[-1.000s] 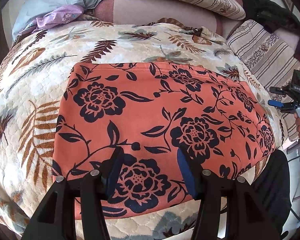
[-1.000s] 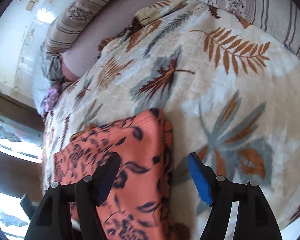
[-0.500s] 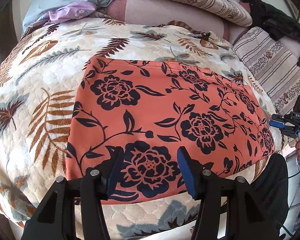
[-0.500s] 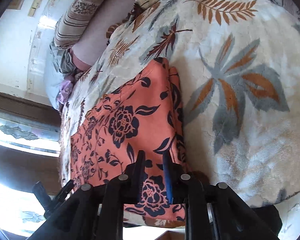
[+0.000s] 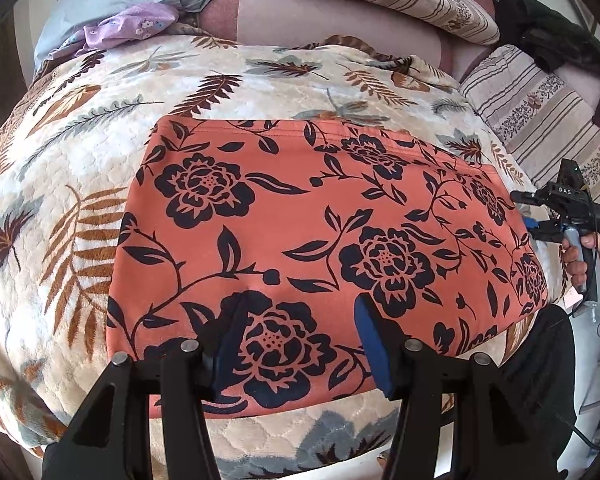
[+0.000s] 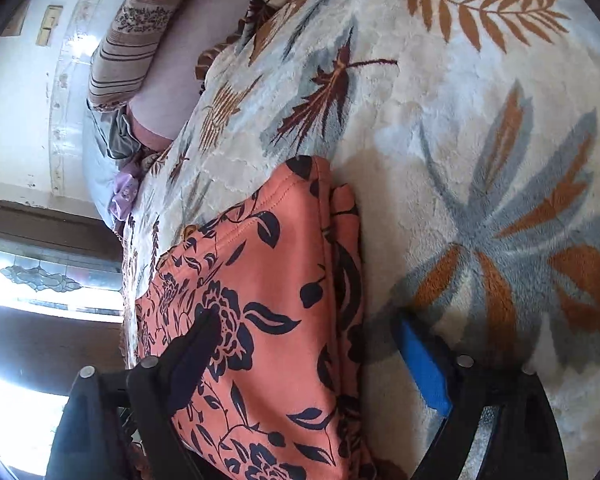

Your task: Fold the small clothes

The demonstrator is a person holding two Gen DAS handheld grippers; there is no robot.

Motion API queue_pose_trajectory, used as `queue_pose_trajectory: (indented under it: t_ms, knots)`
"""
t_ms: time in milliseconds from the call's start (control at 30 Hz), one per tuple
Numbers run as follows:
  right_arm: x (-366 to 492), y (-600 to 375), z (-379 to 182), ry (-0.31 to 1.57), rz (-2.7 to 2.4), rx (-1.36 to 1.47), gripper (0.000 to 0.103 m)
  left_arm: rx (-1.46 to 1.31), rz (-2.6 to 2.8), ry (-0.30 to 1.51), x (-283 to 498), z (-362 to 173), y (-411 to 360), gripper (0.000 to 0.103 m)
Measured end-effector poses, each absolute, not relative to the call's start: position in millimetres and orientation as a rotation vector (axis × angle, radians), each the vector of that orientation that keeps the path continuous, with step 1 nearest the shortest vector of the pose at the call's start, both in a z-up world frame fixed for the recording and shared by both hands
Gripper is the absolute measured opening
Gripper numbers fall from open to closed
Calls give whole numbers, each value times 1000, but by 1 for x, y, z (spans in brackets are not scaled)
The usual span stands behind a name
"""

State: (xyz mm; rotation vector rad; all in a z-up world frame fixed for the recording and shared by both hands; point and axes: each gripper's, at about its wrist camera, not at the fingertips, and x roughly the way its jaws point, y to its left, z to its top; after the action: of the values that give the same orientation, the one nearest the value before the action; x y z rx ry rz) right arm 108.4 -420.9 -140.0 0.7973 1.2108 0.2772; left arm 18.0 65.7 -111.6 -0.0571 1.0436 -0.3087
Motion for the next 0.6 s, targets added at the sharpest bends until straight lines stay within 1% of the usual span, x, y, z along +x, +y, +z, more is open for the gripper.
queue_pose_trajectory:
  t_ms: [33,100,233,267,300,333,367,400,433,467,500,533,600]
  knots:
    - [109,-416,-140,1236,277,776,17,-54,-308,1050,19,-114,66,56]
    - [112,-406,-135,1253,279,690,16,-47,-301,1068,21,-119,65,56]
    - [113,-412,-137,1224,220,656,15,-58,-304,1074,21,-123,66,56]
    - [114,-414,-141,1210,199,644,21,-54,-305,1076,22,-124,65,56]
    - [113,-418,-147,1198,215,690,31,-50,-305,1077,22,-124,65,56]
    - [111,-424,-150,1183,230,747,33,-49,-307,1076,22,-124,65,56]
    - [110,-427,-151,1165,250,796,40,-52,-309,1073,22,-123,66,56]
    - [110,-429,-150,1153,281,825,51,-54,-313,1071,23,-123,67,56]
    - [112,-429,-151,1161,286,832,52,-53,-316,1071,24,-124,67,56]
    - [115,-428,-153,1178,288,839,50,-50,-316,1073,26,-125,67,56]
    - [118,-427,-153,1184,289,840,25,-49,-313,1076,29,-126,67,56]
    - [121,-424,-149,1190,289,821,13,-54,-312,1075,31,-126,67,56]
    - [121,-412,-120,1142,264,677,12,-74,-311,1070,34,-124,68,56]
